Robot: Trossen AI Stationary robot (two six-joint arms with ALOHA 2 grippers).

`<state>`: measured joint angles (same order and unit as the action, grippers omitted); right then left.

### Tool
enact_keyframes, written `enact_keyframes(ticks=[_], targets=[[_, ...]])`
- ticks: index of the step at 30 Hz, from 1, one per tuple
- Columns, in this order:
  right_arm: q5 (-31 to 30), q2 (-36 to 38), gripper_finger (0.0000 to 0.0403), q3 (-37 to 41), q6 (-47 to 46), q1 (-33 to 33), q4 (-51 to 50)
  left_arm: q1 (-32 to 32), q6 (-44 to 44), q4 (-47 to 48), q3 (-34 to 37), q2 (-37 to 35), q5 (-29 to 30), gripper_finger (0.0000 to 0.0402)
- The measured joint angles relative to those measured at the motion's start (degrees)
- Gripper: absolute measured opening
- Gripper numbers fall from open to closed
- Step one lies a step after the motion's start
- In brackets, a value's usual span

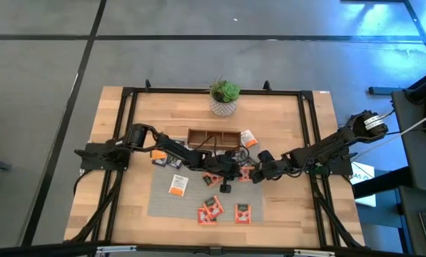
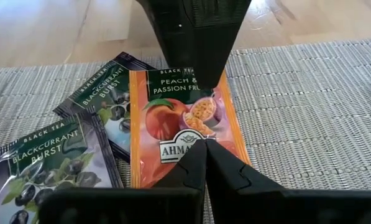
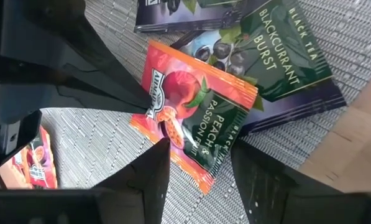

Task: Pick & Place Tea
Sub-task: Put the orange tea bag into the right section of the wooden organizer

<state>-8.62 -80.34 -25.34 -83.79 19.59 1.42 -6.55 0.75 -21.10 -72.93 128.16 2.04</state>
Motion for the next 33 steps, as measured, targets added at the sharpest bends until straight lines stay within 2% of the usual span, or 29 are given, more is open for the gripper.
enact_keyframes(ticks=[7, 20, 33], targets=[[0.8, 0.0, 0.0164, 0.0, 0.0, 0.1, 0.2, 0.0, -0.2, 0.0, 0.0, 0.0, 0.0, 0.0002], [0.9, 0.0, 0.0071, 0.0, 0.1, 0.1, -0.1, 0.0, -0.2, 0.0, 0.1, 0.1, 0.0, 0.0002], [0.8, 0.0, 0.0032, 0.0, 0.3, 0.1, -2.8, -0.1, -0.2, 0.0, 0.1, 0.1, 0.2, 0.0004]])
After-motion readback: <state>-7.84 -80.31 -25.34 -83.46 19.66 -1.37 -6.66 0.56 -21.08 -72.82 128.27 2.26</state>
